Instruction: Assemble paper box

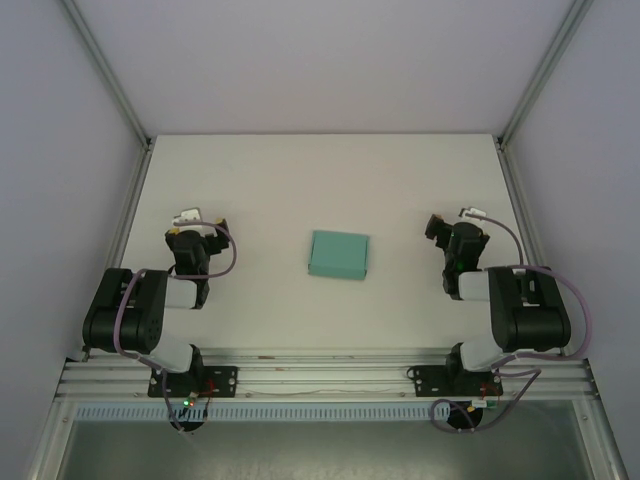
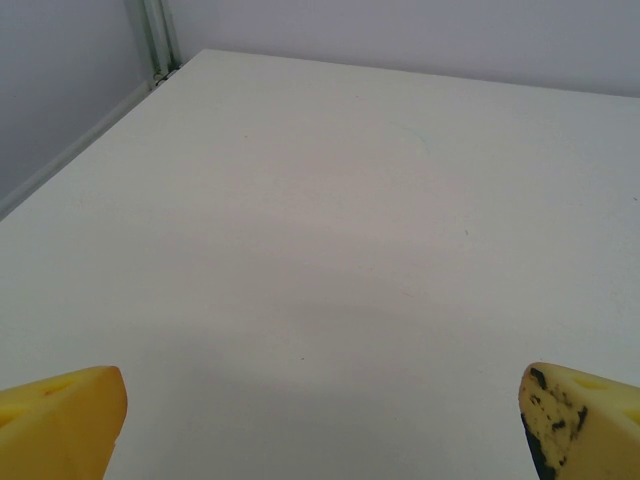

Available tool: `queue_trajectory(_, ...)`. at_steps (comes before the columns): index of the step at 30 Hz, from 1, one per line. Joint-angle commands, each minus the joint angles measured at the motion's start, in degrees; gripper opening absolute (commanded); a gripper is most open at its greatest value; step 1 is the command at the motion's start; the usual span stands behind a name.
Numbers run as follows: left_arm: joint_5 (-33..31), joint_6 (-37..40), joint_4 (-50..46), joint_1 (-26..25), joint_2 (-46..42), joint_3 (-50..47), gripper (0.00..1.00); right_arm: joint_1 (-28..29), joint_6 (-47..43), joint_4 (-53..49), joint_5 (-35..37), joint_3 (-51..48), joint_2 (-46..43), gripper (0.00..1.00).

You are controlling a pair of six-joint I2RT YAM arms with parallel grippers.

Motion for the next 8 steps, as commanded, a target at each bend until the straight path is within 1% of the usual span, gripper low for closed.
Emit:
queue_trajectory(1, 0.4, 0.8, 1.6, 0.1, -0.5, 0.7, 1.00, -0.4, 0.1, 0.7, 0.1, 0.7, -0.8, 1.00)
queue_trajectory(8, 0.4, 0.7, 1.5, 0.1, -0.6, 0.7, 1.00, -0.4, 0.0, 0.6, -0.2, 0.7, -0.8, 1.00)
